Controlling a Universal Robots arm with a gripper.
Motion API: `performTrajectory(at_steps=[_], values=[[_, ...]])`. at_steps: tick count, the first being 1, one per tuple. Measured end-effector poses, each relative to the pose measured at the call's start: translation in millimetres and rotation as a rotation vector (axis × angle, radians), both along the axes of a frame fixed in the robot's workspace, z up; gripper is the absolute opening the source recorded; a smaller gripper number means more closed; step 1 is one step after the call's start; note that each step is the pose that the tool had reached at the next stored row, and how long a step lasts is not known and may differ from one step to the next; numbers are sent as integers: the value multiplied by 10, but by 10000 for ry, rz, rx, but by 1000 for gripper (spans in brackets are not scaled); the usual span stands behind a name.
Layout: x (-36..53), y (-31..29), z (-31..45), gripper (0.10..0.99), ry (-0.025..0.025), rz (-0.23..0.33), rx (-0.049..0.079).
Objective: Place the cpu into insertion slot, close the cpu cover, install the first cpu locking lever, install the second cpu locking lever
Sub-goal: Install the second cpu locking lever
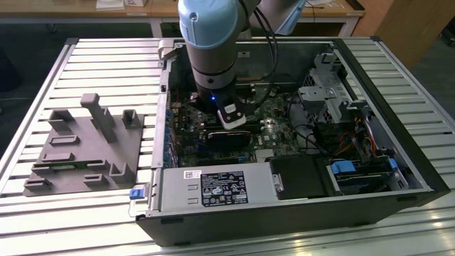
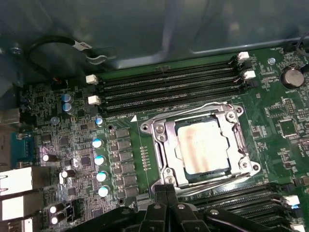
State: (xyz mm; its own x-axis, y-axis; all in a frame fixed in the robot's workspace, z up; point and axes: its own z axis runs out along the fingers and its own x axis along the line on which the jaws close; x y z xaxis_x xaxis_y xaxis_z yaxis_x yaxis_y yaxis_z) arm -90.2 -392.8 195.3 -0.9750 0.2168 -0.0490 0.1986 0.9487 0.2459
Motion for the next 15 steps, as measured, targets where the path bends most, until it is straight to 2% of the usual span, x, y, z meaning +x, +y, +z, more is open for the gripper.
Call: performTrajectory(at_steps=[15], values=[[-11, 0, -31, 106, 0, 0, 12]])
